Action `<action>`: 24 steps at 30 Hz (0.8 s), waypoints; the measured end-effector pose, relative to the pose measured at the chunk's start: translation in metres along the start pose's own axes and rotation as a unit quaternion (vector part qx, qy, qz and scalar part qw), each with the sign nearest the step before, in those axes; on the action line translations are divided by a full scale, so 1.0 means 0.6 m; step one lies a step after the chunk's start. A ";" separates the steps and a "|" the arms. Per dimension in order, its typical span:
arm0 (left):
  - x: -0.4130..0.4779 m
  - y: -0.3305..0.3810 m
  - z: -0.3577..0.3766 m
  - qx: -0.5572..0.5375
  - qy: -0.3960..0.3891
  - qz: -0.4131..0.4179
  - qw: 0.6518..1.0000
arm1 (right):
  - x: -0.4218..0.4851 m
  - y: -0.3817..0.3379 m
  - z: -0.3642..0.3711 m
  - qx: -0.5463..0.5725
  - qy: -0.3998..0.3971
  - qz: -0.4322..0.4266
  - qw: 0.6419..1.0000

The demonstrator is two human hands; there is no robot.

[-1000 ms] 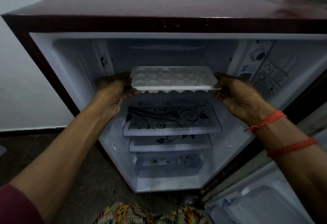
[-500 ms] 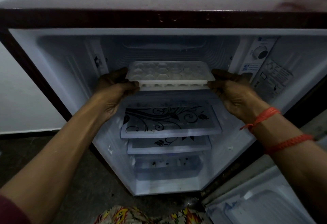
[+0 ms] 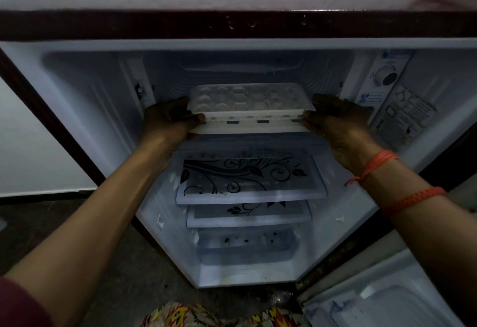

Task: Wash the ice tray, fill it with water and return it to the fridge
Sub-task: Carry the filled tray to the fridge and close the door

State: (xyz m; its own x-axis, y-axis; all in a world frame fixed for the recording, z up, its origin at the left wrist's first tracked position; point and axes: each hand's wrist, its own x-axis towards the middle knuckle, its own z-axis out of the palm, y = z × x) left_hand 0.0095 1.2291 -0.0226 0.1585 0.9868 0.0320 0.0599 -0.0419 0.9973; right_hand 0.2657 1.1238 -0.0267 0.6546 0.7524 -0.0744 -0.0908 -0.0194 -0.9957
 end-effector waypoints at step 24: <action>0.071 -0.035 0.010 0.077 0.110 -0.025 0.991 | 0.056 0.023 0.029 -0.288 0.145 -0.096 0.942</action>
State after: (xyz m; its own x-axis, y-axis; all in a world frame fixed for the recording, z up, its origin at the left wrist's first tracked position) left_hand 0.0209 1.2710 -0.0425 -0.0670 0.9977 0.0132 0.2148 0.0015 0.9767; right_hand 0.2733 1.1603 -0.0418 0.8023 0.5685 0.1818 0.4180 -0.3177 -0.8511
